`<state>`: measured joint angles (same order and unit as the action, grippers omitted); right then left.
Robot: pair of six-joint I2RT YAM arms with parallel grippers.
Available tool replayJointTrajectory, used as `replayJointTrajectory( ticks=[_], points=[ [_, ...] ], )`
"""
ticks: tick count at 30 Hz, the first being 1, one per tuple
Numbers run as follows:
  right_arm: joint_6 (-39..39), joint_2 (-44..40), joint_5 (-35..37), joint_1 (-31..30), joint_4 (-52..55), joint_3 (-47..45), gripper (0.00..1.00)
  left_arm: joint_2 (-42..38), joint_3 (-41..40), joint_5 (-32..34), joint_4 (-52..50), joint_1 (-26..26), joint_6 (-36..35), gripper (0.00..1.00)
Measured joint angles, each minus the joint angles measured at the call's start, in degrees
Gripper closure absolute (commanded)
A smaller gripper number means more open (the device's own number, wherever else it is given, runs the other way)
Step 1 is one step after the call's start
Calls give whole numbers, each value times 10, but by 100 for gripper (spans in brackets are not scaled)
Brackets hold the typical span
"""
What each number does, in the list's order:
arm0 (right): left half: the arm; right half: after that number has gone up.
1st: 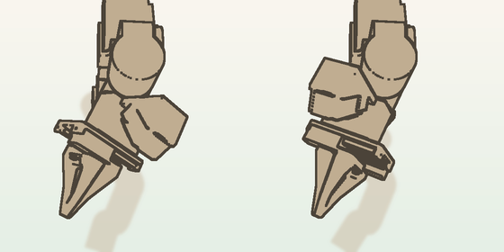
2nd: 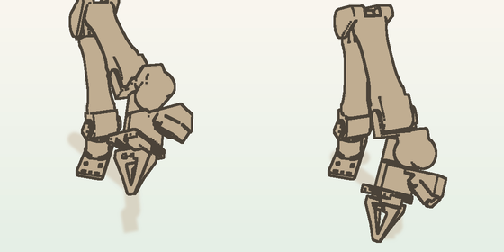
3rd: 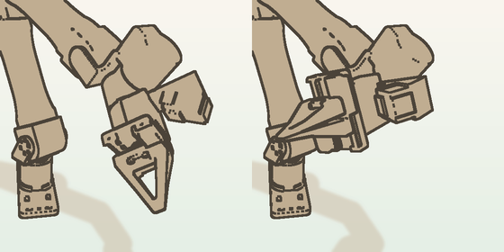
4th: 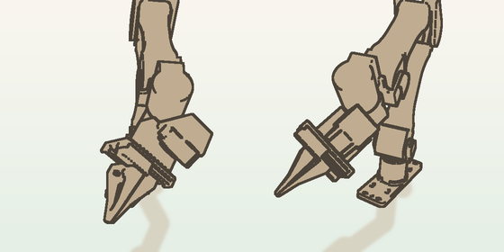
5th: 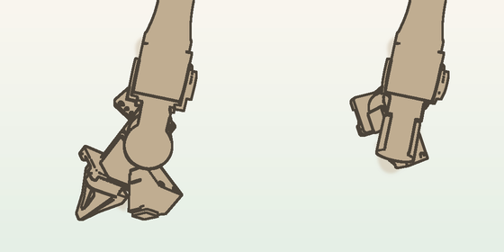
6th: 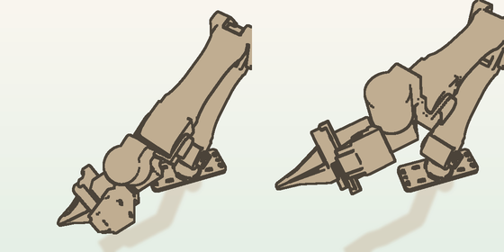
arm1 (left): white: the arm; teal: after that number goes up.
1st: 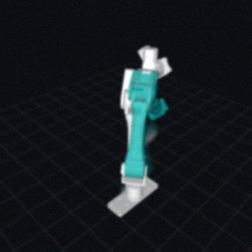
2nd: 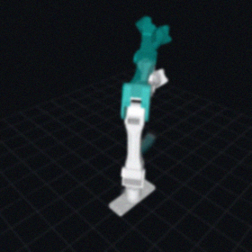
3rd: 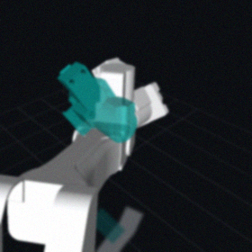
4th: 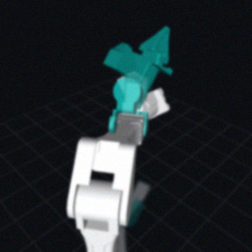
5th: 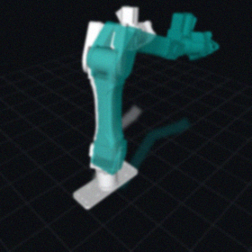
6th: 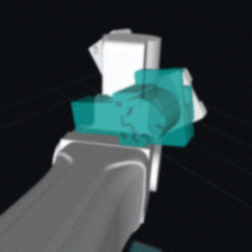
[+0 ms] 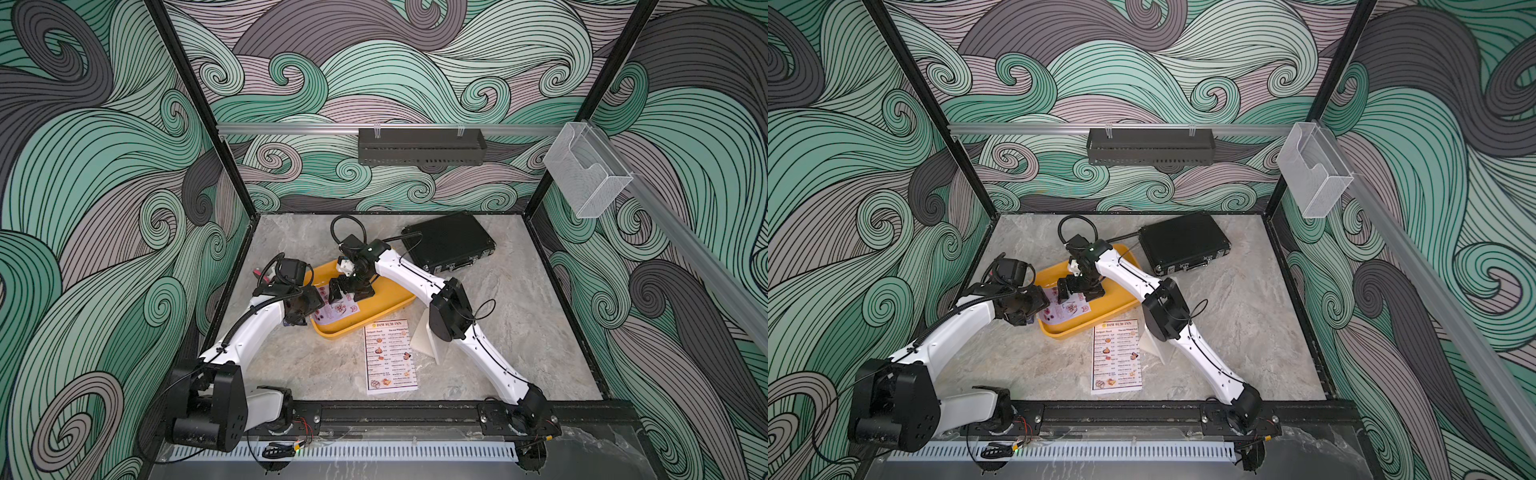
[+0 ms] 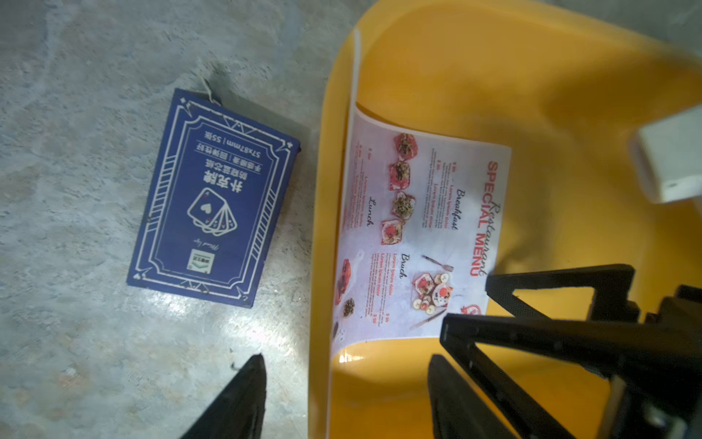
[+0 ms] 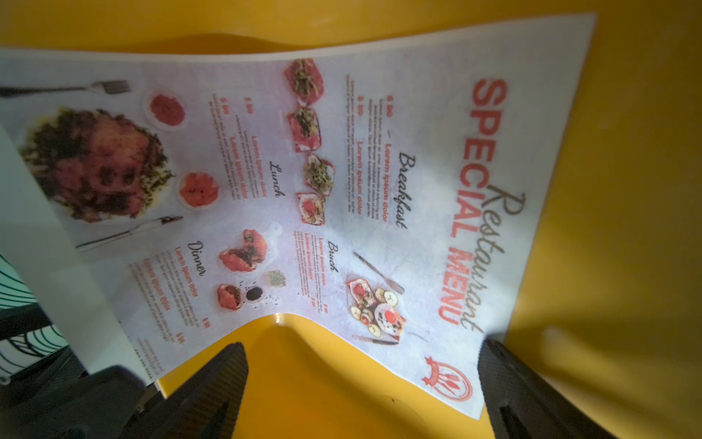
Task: Replace the menus in the menu holders
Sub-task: Pick up the menu from the storage box.
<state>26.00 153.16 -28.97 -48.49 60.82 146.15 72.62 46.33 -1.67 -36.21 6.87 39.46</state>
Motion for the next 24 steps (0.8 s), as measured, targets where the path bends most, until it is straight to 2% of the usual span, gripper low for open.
replayJointTrajectory(
  ticks=[3, 12, 18, 24],
  points=[
    [4, 3, -10, -3, -10, 0, 2, 7, 8, 3, -2, 0, -1, 40],
    [9, 4, -19, -4, -20, -2, 2, 31, 44, 13, -2, 0, -12, 70],
    [9, 4, -20, -4, -21, -3, 3, 45, 49, 17, -6, 0, -19, 77],
    [9, 4, -21, -4, -21, -3, 2, 52, 52, 22, -15, 0, -24, 98]
  ],
)
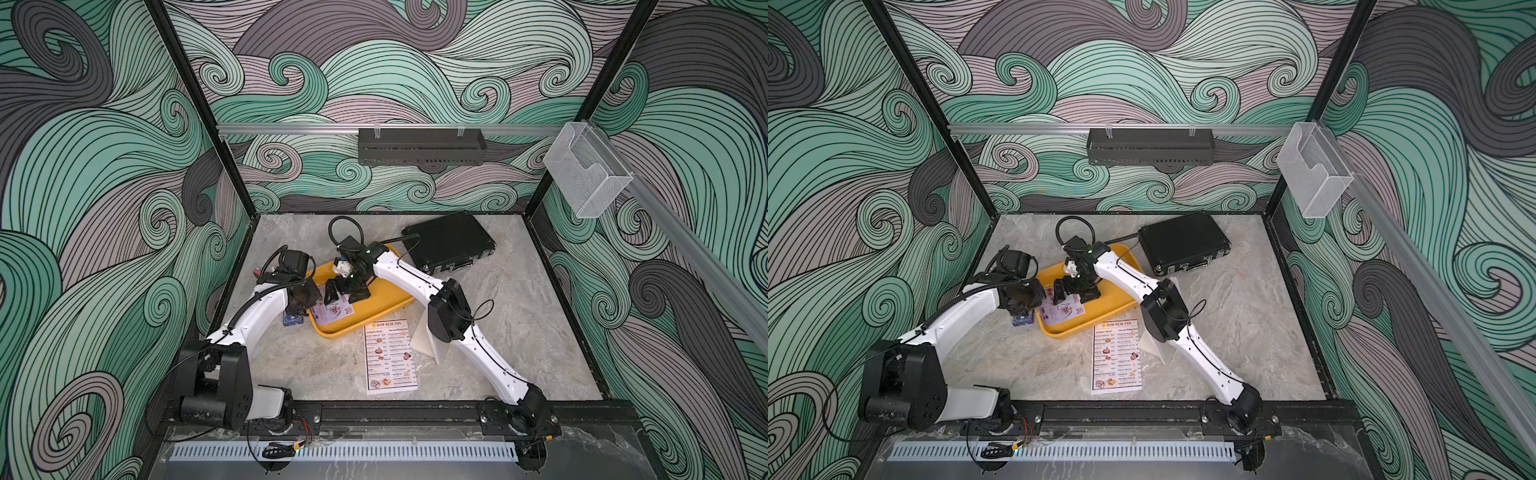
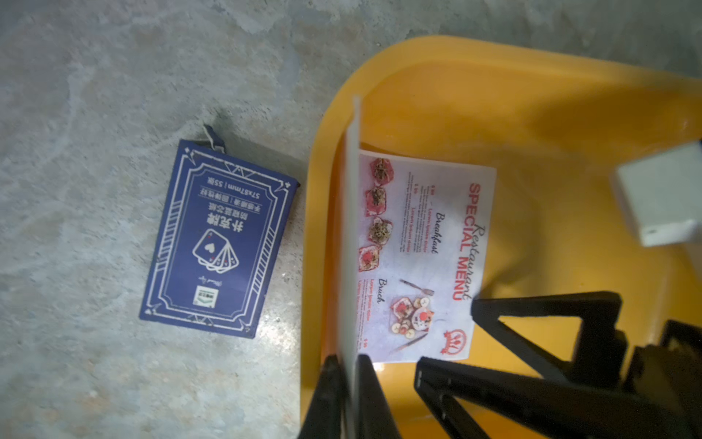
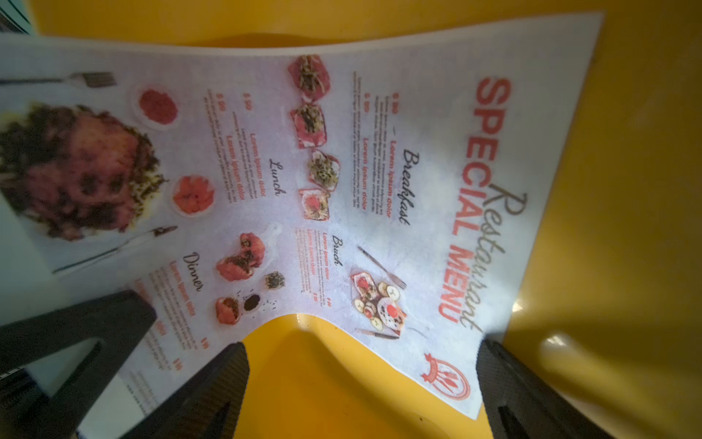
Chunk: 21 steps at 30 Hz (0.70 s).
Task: Replace the menus in the menu holders
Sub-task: Pick up the menu from the storage box.
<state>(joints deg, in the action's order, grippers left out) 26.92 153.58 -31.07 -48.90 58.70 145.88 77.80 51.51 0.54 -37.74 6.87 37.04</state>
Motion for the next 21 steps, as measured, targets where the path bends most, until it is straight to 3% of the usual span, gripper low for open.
replayJointTrajectory(
  ticks=[7, 11, 17, 21],
  points=[
    [3, -19, 23, 2, 1, -7, 0, -22, 13, 0, -5, 0, -11, 100],
    [0, -81, 56, 14, 5, -34, 0, -73, 46, -14, 1, 0, -18, 100],
    [-5, -287, 110, 42, -8, -113, 0, -156, 66, -69, 68, 0, 1, 100],
    [11, -458, 129, 52, -52, -238, 0, -177, 71, -102, 105, 0, 45, 100]
  ],
)
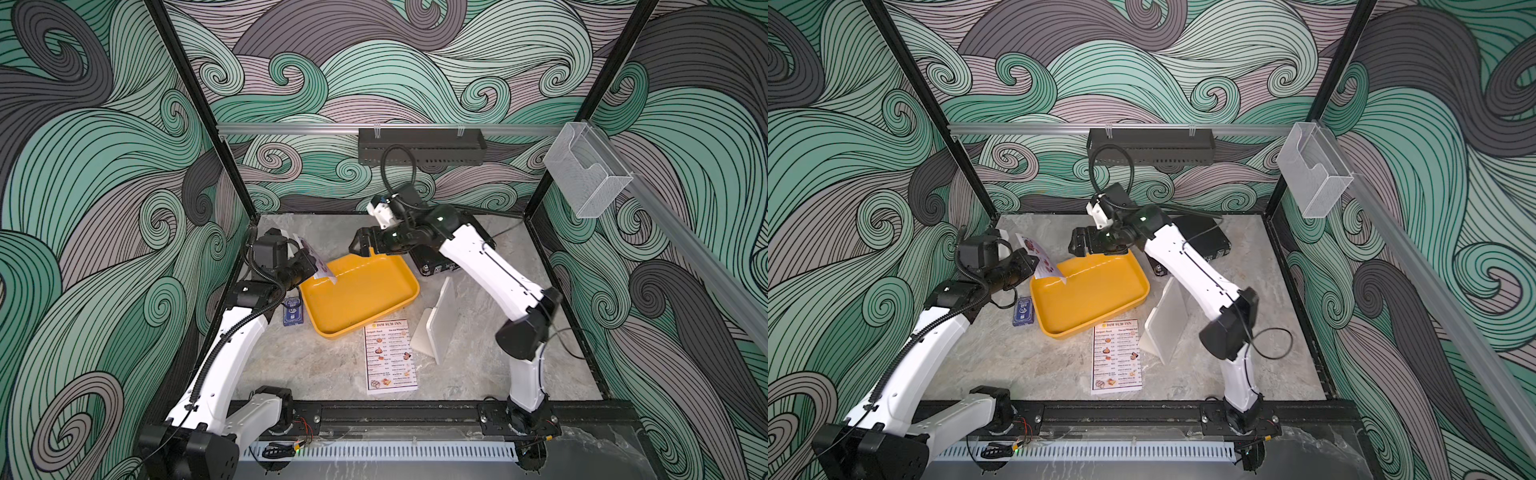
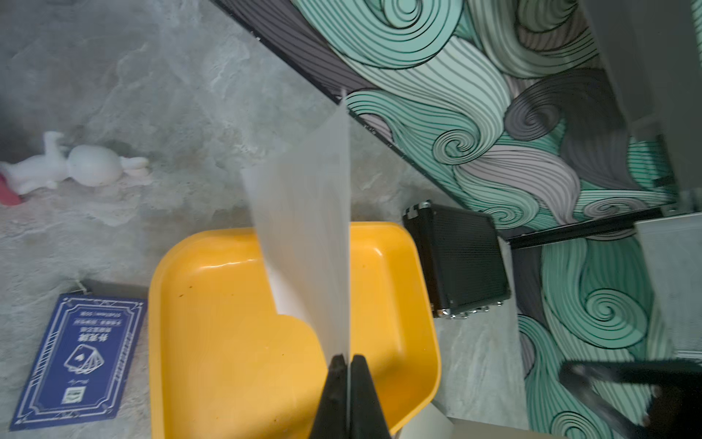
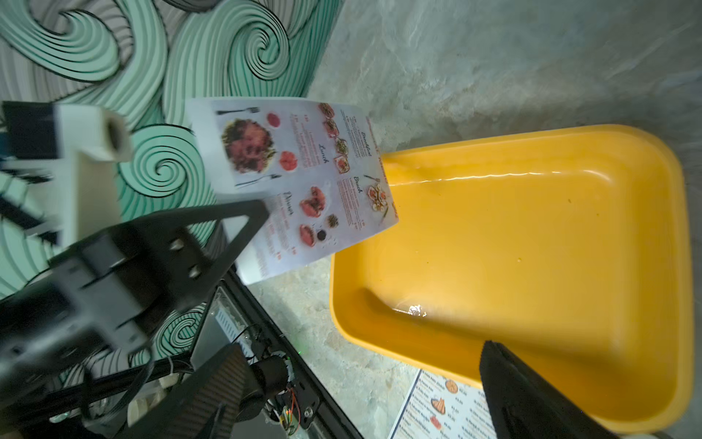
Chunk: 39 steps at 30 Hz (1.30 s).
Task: Replace the menus in the menu holders
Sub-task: Pick up the menu from the storage box.
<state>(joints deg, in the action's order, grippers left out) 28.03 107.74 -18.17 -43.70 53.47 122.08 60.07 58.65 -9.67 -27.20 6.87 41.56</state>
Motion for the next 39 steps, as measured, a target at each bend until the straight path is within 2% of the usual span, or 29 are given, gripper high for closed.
replayJointTrajectory(
  ticks=[5, 10, 15, 20, 27, 31, 39],
  points=[
    [92, -160, -10, 12, -101, -210, 0, 8, 31, -43, 25, 0, 70, 100],
    [304, -249, -29, 13, -298, -427, 1, 30, 60, -92, 81, 7, 166, 100],
    [520, -277, -16, -1, -477, -562, 2, 51, 85, -125, 115, 24, 228, 100],
    [678, -277, 7, -6, -610, -592, 1, 55, 90, -145, 142, 50, 264, 100],
    [827, -252, 43, -14, -753, -592, 1, 58, 88, -148, 174, 91, 289, 100],
    [878, -211, 59, -20, -809, -592, 5, 58, 86, -145, 191, 107, 294, 100],
    [911, -165, 113, -31, -875, -592, 23, 58, 68, -131, 219, 121, 298, 100]
  ],
)
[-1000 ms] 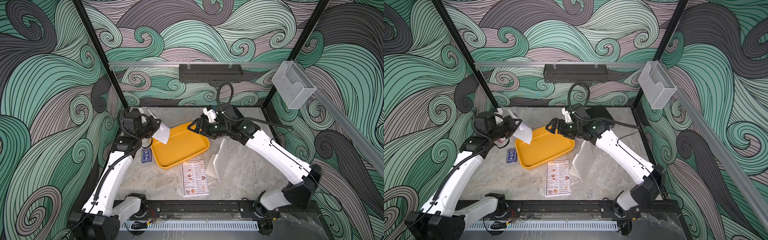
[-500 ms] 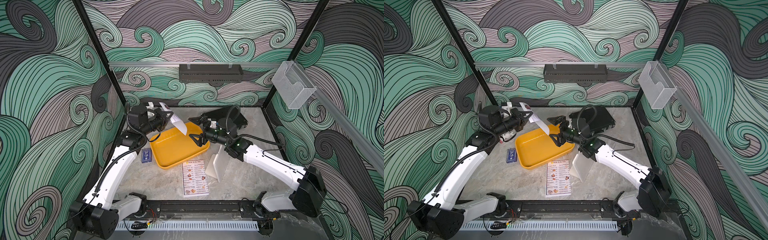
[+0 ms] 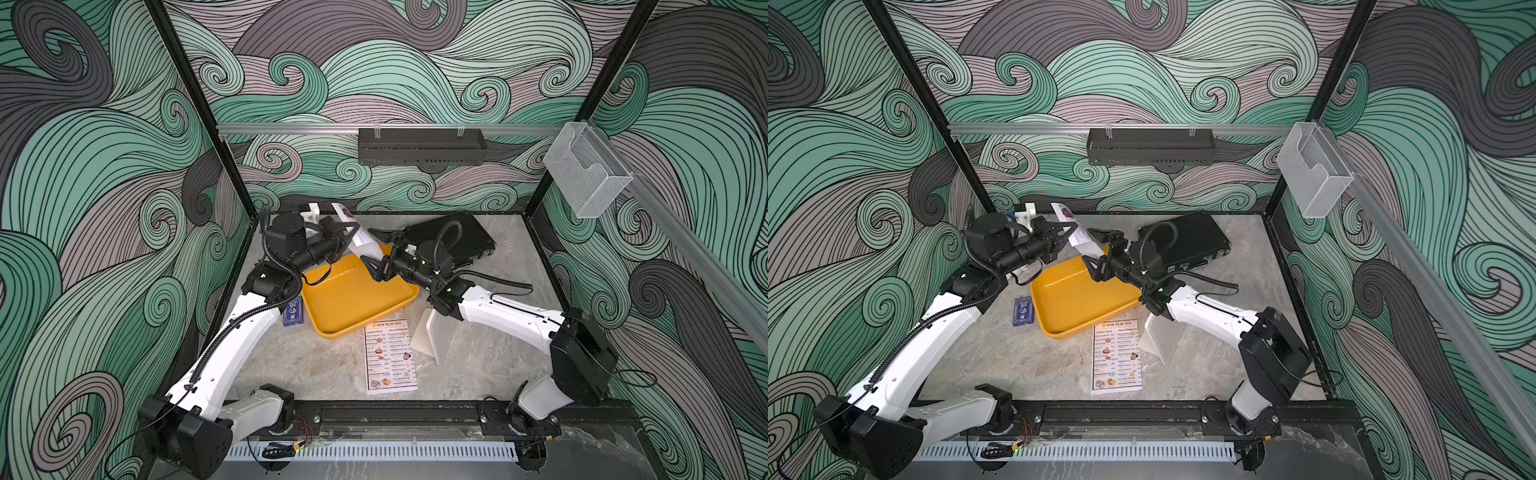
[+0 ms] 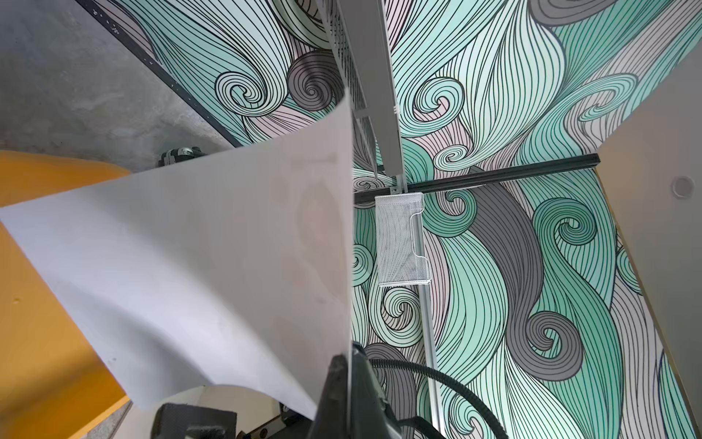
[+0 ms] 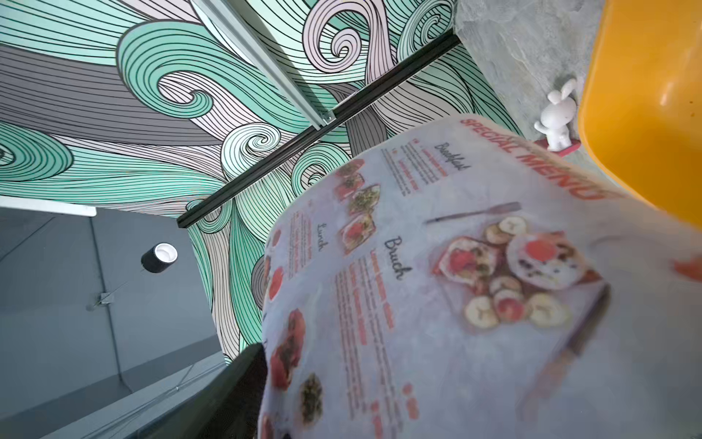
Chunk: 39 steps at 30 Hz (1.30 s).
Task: Replace the menus in the menu holders
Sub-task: Pick up the menu from the storage box.
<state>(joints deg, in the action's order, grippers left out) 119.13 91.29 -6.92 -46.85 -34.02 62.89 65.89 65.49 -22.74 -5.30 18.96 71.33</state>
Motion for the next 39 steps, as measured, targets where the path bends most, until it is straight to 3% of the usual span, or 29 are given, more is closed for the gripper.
replayJointTrajectory(
  ticks=[5, 13, 21, 23, 29, 32, 35, 39],
  points=[
    [3, 0, 27, 0, -23, 0, 32, -1, -23, 10, 7, 0, 2, 100],
    [3, 1, 45, 0, -31, -3, 59, -17, -45, 30, 30, 0, 7, 100],
    [2, 8, 48, 0, -35, -3, 100, -25, -58, 38, 39, 0, 16, 100],
    [0, 10, 48, 0, -41, -2, 100, -29, -61, 43, 39, 0, 16, 100],
    [3, 17, 40, 5, -48, 0, 100, -62, -76, 79, 7, 0, 13, 58],
    [-9, 17, 5, 24, -33, 6, 100, -104, -91, 132, -40, 0, -5, 48],
    [-96, 17, -65, 64, 34, 39, 100, -161, -113, 195, -96, 0, -46, 45],
    [-311, 17, -166, 109, 170, 127, 100, -224, -135, 258, -157, 0, -122, 40]
  ],
)
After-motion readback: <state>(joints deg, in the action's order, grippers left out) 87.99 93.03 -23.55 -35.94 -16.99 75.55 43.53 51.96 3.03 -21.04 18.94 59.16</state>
